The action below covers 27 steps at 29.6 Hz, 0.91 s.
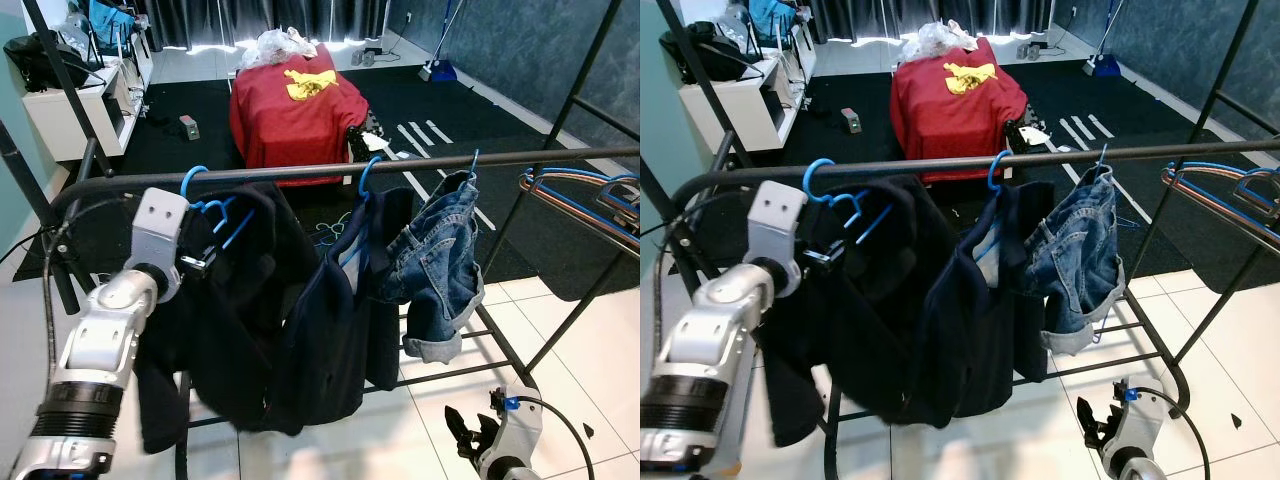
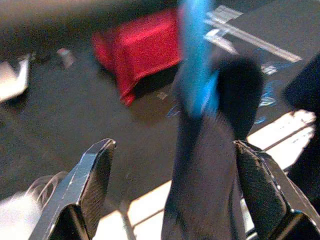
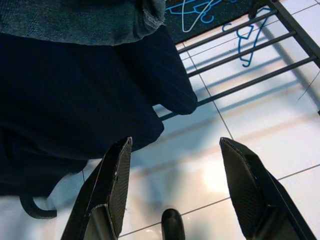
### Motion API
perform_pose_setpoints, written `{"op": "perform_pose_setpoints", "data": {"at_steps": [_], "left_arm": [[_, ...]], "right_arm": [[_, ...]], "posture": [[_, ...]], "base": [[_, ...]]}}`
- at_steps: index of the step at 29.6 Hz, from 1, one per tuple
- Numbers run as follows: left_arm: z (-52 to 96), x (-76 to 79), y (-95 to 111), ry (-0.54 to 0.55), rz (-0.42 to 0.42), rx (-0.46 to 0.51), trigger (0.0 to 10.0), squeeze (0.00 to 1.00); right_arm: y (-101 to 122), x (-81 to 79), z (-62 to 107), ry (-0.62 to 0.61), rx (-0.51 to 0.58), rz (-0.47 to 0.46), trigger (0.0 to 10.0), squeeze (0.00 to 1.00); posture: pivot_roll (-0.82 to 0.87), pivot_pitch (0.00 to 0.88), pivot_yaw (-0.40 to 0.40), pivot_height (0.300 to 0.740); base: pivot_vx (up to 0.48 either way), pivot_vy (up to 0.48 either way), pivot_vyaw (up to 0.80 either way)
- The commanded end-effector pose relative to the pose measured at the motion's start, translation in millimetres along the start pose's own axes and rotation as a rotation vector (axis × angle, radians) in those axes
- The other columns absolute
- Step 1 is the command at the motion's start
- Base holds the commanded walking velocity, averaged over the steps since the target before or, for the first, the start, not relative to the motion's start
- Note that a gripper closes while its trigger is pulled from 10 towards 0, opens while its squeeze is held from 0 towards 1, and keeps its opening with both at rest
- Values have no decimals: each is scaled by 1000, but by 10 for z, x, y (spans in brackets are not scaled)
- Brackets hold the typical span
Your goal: Hang hanger
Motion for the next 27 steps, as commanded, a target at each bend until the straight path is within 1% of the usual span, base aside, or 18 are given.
{"op": "perform_pose_setpoints", "data": {"at_steps": [1,3,4,6,7,9,10,12,13,17,18,19,22,23,24,25,26,27], "left_arm": [[46,-28,196,-74,-22,59,10000,1000],[146,-36,370,-185,-82,91,10000,1000],[146,-36,370,-185,-82,91,10000,1000],[263,-39,474,-269,-116,100,10000,1000],[263,-39,474,-269,-116,100,10000,1000],[407,1,527,-371,-148,96,10000,1000],[407,1,527,-371,-148,96,10000,1000],[577,53,467,-483,-189,56,10000,1000],[628,65,435,-514,-202,39,10000,1000],[682,6,368,-521,-211,4,10000,1000],[728,-25,312,-536,-221,-27,10000,706],[806,-10,246,-579,-229,-55,10000,0],[865,9,208,-616,-233,-74,10000,0],[1028,207,149,-751,-193,-92,10000,0],[1082,319,164,-804,-166,-73,10000,0],[1082,319,164,-804,-166,-73,10000,0],[1115,389,178,-836,-148,-58,10000,0],[1085,458,246,-836,-107,-2,10000,0]], "right_arm": [[-52,-2,19,0,-19,-4,10000,0],[-52,-2,21,2,-22,-4,10000,0],[-52,-2,21,2,-22,-4,10000,0],[-52,-3,23,4,-23,-4,10000,0],[-52,-3,23,4,-23,-4,10000,0],[-45,0,24,4,-23,-5,10000,0],[-45,0,24,4,-23,-5,10000,0],[-38,-1,25,4,-21,-6,10000,0],[-36,-2,25,5,-20,-7,10000,0],[-34,-2,26,5,-19,-7,10000,0],[-31,-3,27,5,-19,-7,10000,0],[-27,-2,28,5,-19,-8,10000,0],[-24,-3,27,5,-18,-8,10000,0],[-16,-2,26,6,-18,-8,10000,0],[-14,-3,26,6,-17,-8,10000,0],[-14,-3,26,6,-17,-8,10000,0],[-13,-3,26,5,-17,-8,10000,0],[-10,-2,25,5,-17,-9,10000,0]], "posture": [[-51,98,-8,740],[-48,96,-10,740],[-48,96,-10,740],[-47,96,-11,740],[-47,96,-11,740],[-50,98,-10,740],[-50,98,-10,740],[-53,102,-11,740],[-53,102,-11,740],[-53,102,-11,740],[-51,106,-12,740],[-49,108,-13,740],[-48,108,-13,740],[-47,110,-14,740],[-48,110,-13,740],[-48,110,-13,740],[-48,110,-13,740],[-48,111,-12,740]], "base": [[0,0,0],[0,0,0],[0,0,0],[0,0,0],[0,0,0],[0,0,0],[0,0,0],[0,0,0],[0,0,0],[0,0,0],[0,0,0],[0,0,0],[0,0,0],[0,0,0],[0,0,0],[0,0,0],[0,0,0],[0,0,0]]}}
Point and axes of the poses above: a point about 5 cm out from each wrist's last joint towards the gripper, its own z axis pointing back from the gripper into the wrist, its own y axis along the axis of the wrist's last joint, x = y × z, the point moved 6 cm from there along -z, pointing out of the wrist towards the gripper, and after that the axes turned 3 degrees about -z, right-handed, at the moved point
